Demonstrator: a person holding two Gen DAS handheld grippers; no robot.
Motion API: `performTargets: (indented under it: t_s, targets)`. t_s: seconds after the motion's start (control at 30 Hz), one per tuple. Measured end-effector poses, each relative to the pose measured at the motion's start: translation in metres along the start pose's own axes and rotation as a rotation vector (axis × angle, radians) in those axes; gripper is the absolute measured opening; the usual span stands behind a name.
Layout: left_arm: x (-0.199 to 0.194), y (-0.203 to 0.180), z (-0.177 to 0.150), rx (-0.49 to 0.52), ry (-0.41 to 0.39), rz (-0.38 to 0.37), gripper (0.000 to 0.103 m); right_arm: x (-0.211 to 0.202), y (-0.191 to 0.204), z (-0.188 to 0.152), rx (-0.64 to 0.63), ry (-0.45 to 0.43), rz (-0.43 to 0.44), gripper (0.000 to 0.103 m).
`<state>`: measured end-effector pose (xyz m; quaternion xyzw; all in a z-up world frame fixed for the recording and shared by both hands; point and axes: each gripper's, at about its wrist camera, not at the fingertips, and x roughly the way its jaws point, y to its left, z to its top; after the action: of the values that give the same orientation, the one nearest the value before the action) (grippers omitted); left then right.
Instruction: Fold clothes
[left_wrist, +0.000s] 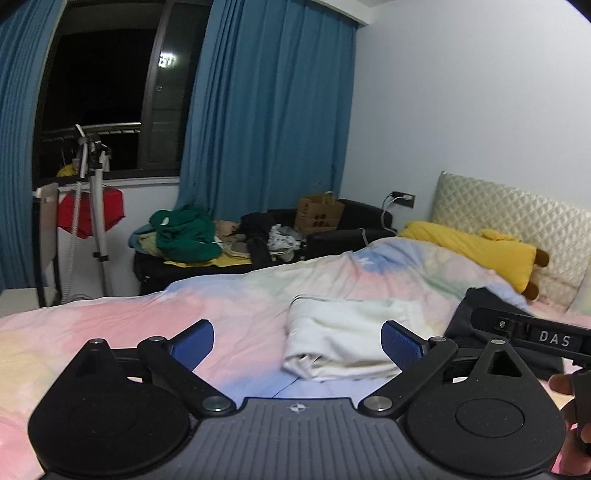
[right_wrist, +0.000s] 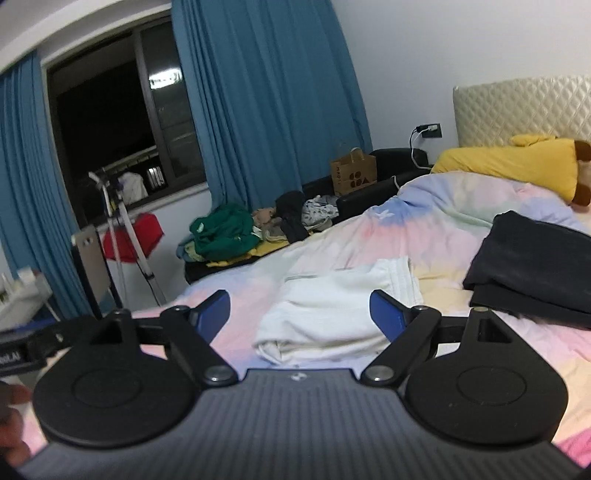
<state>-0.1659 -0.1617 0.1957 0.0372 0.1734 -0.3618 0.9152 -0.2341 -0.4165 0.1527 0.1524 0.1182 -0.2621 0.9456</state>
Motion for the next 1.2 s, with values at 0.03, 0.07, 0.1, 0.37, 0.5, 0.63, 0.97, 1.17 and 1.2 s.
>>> performTargets:
  t_s: [0.03,0.07,0.1,0.37,0.5,0.63,0.97,1.17,1.2]
  targets:
    - [0.001,0.003,-0.007,-0.001,0.002,0.006,0.098,-0.002,0.006,-0.006,-0.027,-0.004,-0.009,0.084]
    - [-0.001,0.005,-0.014,-0.005,0.003,0.012,0.098,-0.003,0.011,-0.011,-0.049,-0.005,-0.016,0.084]
    - [-0.002,0.007,-0.02,-0.005,0.004,0.022,0.098,-0.004,0.016,-0.016,-0.067,-0.005,-0.022,0.084]
    - [0.004,0.025,-0.06,-0.033,0.026,0.054,0.098,0.002,0.034,-0.042,-0.134,0.01,-0.056,0.084]
    - [0.007,0.029,-0.07,-0.032,0.037,0.067,0.098,0.01,0.037,-0.053,-0.138,0.023,-0.07,0.084]
    - [0.01,0.029,-0.073,-0.016,0.035,0.078,0.098,0.015,0.041,-0.068,-0.181,0.033,-0.09,0.084]
    - [0.014,0.028,-0.081,-0.015,0.044,0.091,0.098,0.012,0.037,-0.084,-0.173,0.034,-0.106,0.084]
    - [0.013,0.028,-0.08,-0.022,0.037,0.095,0.099,0.013,0.038,-0.084,-0.177,0.047,-0.107,0.084]
    - [0.012,0.028,-0.08,-0.022,0.037,0.097,0.099,0.013,0.038,-0.084,-0.177,0.049,-0.105,0.084]
